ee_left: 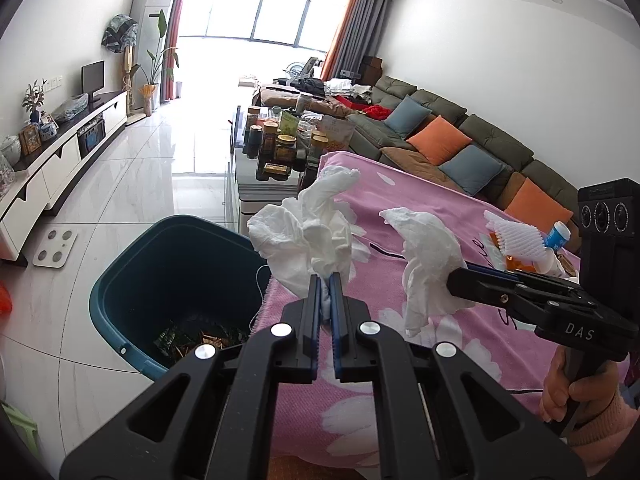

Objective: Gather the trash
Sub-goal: 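Lift both tissues and carry them over the teal wastebasket, then open the left gripper while the right gripper opens, dropping both tissues in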

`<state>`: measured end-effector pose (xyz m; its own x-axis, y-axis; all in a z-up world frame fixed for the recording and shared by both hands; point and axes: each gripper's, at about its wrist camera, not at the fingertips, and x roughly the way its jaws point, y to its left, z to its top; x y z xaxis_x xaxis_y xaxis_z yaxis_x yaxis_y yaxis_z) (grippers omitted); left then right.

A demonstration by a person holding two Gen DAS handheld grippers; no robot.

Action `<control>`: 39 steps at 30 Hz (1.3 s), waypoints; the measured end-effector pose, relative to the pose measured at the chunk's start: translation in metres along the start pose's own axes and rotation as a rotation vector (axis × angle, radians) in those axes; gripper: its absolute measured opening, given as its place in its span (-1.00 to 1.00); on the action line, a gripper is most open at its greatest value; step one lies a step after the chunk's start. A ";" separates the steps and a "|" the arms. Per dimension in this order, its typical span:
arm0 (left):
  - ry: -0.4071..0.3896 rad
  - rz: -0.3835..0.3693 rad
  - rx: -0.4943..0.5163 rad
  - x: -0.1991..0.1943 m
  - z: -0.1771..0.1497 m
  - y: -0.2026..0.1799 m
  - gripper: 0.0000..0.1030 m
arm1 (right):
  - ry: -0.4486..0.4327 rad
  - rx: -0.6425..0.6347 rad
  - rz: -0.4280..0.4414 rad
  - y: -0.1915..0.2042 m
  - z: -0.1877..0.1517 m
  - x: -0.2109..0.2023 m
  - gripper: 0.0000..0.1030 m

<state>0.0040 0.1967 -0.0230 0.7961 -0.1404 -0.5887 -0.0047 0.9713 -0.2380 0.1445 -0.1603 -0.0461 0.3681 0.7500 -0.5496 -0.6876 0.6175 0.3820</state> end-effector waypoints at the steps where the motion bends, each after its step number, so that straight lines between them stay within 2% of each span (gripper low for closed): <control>1: -0.001 0.004 -0.005 0.000 0.000 0.002 -0.90 | 0.003 -0.003 0.004 0.001 0.001 0.002 -0.78; 12: -0.018 0.058 -0.051 -0.006 0.002 0.029 -0.90 | 0.038 -0.025 0.039 0.015 0.012 0.026 -0.78; 25: -0.001 0.109 -0.096 -0.004 -0.004 0.059 -0.90 | 0.076 -0.050 0.076 0.030 0.024 0.054 -0.78; 39: 0.054 0.176 -0.131 0.023 -0.013 0.088 -0.89 | 0.135 -0.030 0.092 0.038 0.030 0.098 -0.77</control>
<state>0.0143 0.2767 -0.0673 0.7424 0.0158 -0.6698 -0.2222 0.9489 -0.2239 0.1732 -0.0562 -0.0625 0.2163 0.7631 -0.6090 -0.7339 0.5385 0.4141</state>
